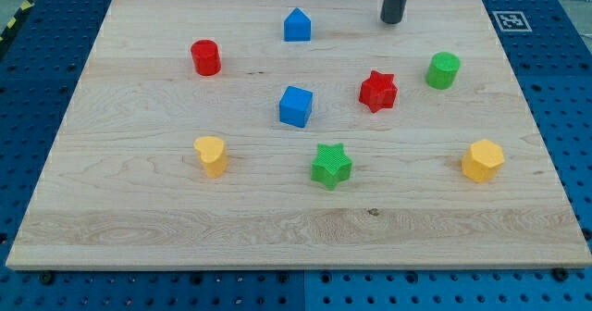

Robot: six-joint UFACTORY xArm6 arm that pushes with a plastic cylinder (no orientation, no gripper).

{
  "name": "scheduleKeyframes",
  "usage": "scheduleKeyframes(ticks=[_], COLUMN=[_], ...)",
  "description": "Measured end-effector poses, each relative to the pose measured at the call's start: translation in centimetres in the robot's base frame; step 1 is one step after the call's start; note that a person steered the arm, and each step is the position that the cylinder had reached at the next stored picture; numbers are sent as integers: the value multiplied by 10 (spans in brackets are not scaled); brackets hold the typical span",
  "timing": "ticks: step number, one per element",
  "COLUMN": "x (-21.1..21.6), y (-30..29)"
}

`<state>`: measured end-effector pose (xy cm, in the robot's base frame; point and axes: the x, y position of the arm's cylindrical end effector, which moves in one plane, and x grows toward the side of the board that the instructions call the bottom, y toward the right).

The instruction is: Move blue triangle closer to blue cube

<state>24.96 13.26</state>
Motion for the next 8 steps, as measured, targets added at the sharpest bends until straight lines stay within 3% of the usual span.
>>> scheduleKeyframes(ticks=[2,3,5,7,8], x=[4,4,3,-23,-14], y=[-28,-87,-99,-117,-118])
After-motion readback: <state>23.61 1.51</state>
